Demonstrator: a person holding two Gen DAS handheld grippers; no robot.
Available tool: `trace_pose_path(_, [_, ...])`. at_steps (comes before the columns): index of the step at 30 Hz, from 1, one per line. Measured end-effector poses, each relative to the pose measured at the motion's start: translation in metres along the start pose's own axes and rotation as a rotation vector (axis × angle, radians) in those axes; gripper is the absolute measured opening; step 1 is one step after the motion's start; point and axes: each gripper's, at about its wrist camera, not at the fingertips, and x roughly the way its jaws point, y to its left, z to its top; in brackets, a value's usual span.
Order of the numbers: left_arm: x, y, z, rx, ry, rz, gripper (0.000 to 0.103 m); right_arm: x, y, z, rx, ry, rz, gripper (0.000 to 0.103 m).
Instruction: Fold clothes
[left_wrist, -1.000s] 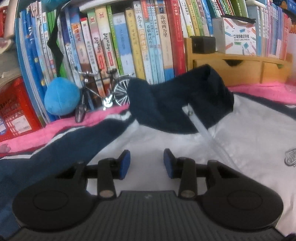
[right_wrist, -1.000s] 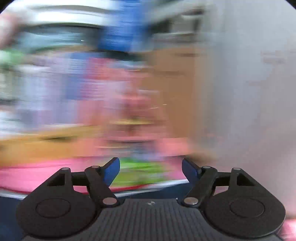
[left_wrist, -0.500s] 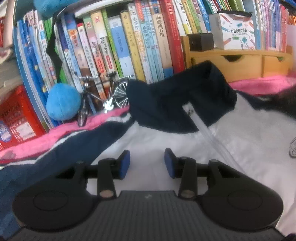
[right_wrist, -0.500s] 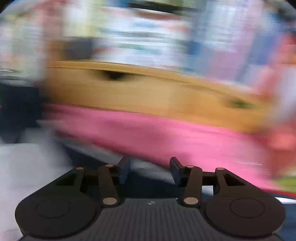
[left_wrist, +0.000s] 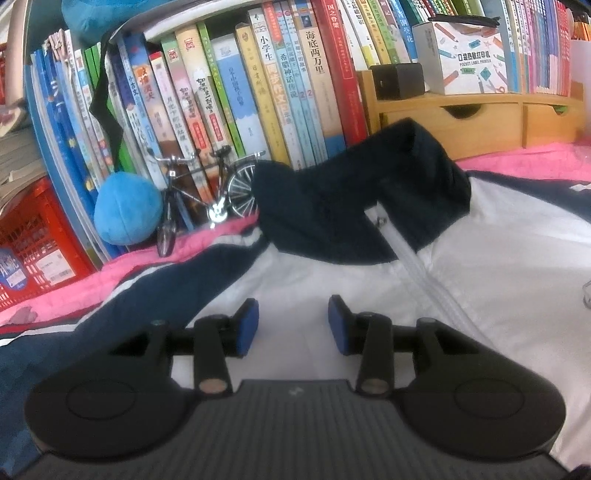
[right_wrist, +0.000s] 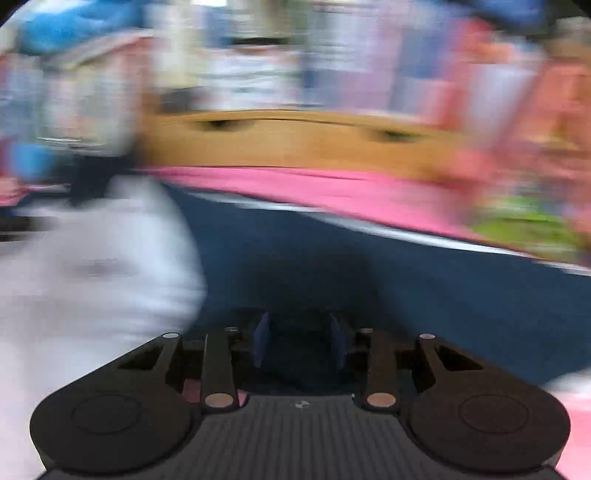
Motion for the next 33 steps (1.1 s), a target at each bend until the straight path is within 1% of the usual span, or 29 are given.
trace_pose_path(1, [0.000,0.000,0.000,-0.003,0.000,-0.001,0.041,-0.003,-0.006,0.000,0.014,-0.007,-0.077,0.036])
trace_pose_path(2, [0.000,0.002,0.000,-0.010,-0.003,-0.010,0.041,-0.006,-0.012,0.000,0.027,-0.014,-0.153,0.036])
trace_pose_path(3, [-0.001,0.004,0.000,-0.017,-0.006,-0.022,0.040,-0.011,-0.015,0.001,0.044,-0.024,-0.196,0.036])
trace_pose_path(4, [-0.007,0.011,-0.003,-0.044,-0.010,-0.058,0.040,-0.019,-0.010,0.004,0.068,-0.039,-0.141,0.036])
trace_pose_path(5, [-0.013,0.018,-0.005,-0.074,-0.014,-0.099,0.040,-0.027,0.001,0.009,0.072,-0.053,-0.084,0.043])
trace_pose_path(6, [-0.024,0.031,-0.011,-0.127,-0.018,-0.137,0.040,-0.035,0.018,0.011,0.060,-0.058,-0.024,0.047])
trace_pose_path(7, [-0.038,0.044,-0.020,-0.155,-0.033,-0.149,0.040,-0.042,0.035,0.014,0.048,-0.062,0.035,0.054])
trace_pose_path(8, [-0.051,0.057,-0.029,-0.179,-0.049,-0.158,0.040,-0.048,0.051,0.015,0.038,-0.064,0.087,0.055])
trace_pose_path(11, [-0.090,0.096,-0.057,-0.250,-0.099,-0.185,0.040,-0.050,0.091,0.009,0.022,-0.048,0.172,0.057])
trace_pose_path(14, [-0.078,0.140,-0.070,-0.271,-0.040,-0.061,0.039,-0.052,0.130,0.003,0.005,-0.033,0.258,0.059])
trace_pose_path(16, [-0.060,0.176,-0.077,-0.321,0.020,0.004,0.039,-0.053,0.156,-0.001,-0.006,-0.022,0.315,0.059])
trace_pose_path(18, [-0.042,0.213,-0.086,-0.344,0.074,0.095,0.039,-0.055,0.182,-0.005,-0.017,-0.011,0.372,0.061])
trace_pose_path(19, [-0.038,0.229,-0.093,-0.338,0.070,0.137,0.039,-0.055,0.195,-0.006,-0.022,-0.006,0.400,0.064])
trace_pose_path(21, [-0.030,0.270,-0.100,-0.366,0.078,0.188,0.040,-0.056,0.221,-0.010,-0.033,0.005,0.457,0.064])
trace_pose_path(22, [-0.026,0.291,-0.104,-0.386,0.087,0.221,0.040,-0.057,0.231,-0.012,-0.044,0.005,0.471,0.065])
trace_pose_path(23, [-0.020,0.311,-0.107,-0.394,0.095,0.270,0.040,-0.055,0.233,-0.014,-0.072,-0.009,0.442,0.067])
trace_pose_path(24, [-0.016,0.330,-0.110,-0.424,0.115,0.327,0.041,-0.055,0.235,-0.016,-0.095,-0.020,0.419,0.068])
trace_pose_path(26, [-0.009,0.370,-0.114,-0.492,0.160,0.442,0.042,-0.055,0.240,-0.018,-0.126,-0.019,0.404,0.075])
trace_pose_path(27, [-0.005,0.390,-0.116,-0.526,0.183,0.500,0.038,-0.055,0.243,-0.018,-0.140,-0.017,0.395,0.077])
trace_pose_path(28, [-0.006,0.397,-0.111,-0.553,0.229,0.541,0.033,-0.054,0.244,-0.019,-0.141,-0.016,0.387,0.081])
trace_pose_path(29, [-0.013,0.391,-0.104,-0.522,0.205,0.528,0.027,-0.054,0.245,-0.020,-0.142,-0.014,0.381,0.084])
trace_pose_path(30, [-0.021,0.382,-0.097,-0.481,0.170,0.508,0.027,-0.054,0.245,-0.021,-0.139,-0.011,0.380,0.085])
trace_pose_path(31, [-0.035,0.363,-0.088,-0.420,0.082,0.441,0.027,-0.054,0.245,-0.021,-0.137,-0.008,0.378,0.088])
trace_pose_path(33, [-0.036,0.315,-0.074,-0.378,0.065,0.244,0.028,-0.053,0.248,-0.020,-0.140,-0.004,0.373,0.091])
